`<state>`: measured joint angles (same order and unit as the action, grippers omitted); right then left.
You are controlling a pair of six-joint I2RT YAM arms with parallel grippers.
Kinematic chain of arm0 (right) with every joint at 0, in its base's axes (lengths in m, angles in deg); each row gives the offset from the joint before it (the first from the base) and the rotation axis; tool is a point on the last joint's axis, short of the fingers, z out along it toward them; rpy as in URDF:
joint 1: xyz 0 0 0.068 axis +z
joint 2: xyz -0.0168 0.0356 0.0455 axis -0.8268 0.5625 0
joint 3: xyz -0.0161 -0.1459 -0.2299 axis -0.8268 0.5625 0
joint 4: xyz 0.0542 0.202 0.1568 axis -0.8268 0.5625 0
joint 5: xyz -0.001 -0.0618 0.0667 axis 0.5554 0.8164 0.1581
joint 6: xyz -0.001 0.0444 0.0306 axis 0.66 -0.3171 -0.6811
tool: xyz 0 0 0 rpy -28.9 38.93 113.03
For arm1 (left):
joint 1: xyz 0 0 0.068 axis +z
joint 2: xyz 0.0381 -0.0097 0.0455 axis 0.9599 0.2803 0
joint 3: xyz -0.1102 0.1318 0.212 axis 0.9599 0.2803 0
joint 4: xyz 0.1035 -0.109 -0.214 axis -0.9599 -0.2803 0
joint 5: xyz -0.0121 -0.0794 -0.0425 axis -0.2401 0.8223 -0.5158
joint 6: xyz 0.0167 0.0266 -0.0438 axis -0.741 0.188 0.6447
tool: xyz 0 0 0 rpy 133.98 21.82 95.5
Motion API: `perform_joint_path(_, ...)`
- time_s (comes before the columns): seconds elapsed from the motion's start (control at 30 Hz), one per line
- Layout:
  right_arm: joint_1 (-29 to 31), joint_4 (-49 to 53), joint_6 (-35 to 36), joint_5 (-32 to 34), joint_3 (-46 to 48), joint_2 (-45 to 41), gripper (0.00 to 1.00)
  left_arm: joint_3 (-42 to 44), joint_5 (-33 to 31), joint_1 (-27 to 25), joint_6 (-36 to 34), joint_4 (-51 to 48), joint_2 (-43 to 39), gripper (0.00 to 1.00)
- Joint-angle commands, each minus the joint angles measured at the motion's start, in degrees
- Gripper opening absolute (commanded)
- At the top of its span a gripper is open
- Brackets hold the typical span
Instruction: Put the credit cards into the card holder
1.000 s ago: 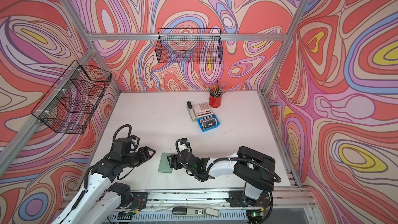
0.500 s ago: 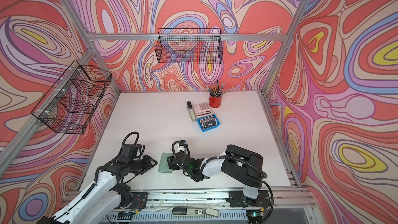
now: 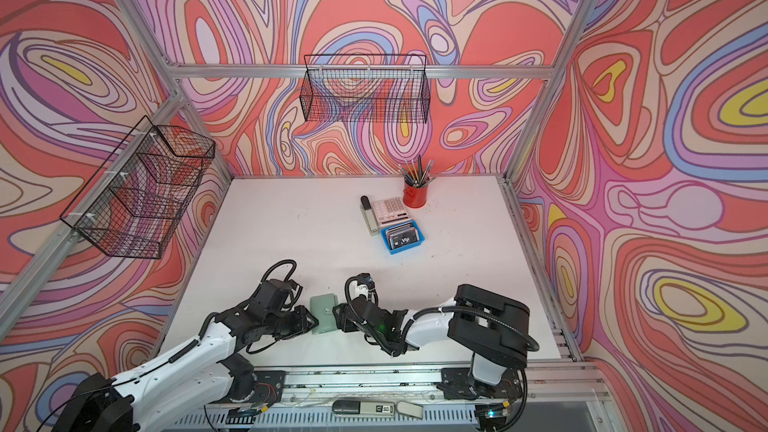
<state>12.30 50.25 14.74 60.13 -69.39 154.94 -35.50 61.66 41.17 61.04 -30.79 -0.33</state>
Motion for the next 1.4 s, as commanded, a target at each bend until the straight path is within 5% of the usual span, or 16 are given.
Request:
perform_joint_path(0.0, 0.48, 2.45, -3.03, 3.62, 2.65, -3.14, 0.64, -0.76, -2.47, -4.02, 2.73, 5.44, 1.77, 0.26)
perform_joint_path(0.33, 0.47, 5.24, -4.75, 4.02, 2.45, -4.42, 0.62, -2.59, -7.1, -7.96, 3.15, 6.26, 5.13, 0.28)
perform_joint_path(0.57, 0.43, 6.85, -2.13, 1.5, -2.16, -0.81, 0.61, -3.64, -13.58, -7.91, 3.64, -2.7, -2.15, 0.4)
perform_joint_path(0.83, 0.43, 8.34, -1.65, 0.33, -4.71, 2.37, 0.61, -0.23, -17.43, -7.63, 6.55, -2.46, -7.27, 0.42)
perform_joint_path(1.07, 0.47, 8.25, -1.69, -0.36, -5.43, 4.27, 0.59, 2.17, -16.95, -5.2, 7.63, -0.05, -7.21, 0.4)
perform_joint_path(1.37, 0.48, 8.39, -0.84, -1.8, -6.75, 6.18, 0.58, 5.79, -8.54, 0.56, 6.23, 8.03, -4.74, 0.36)
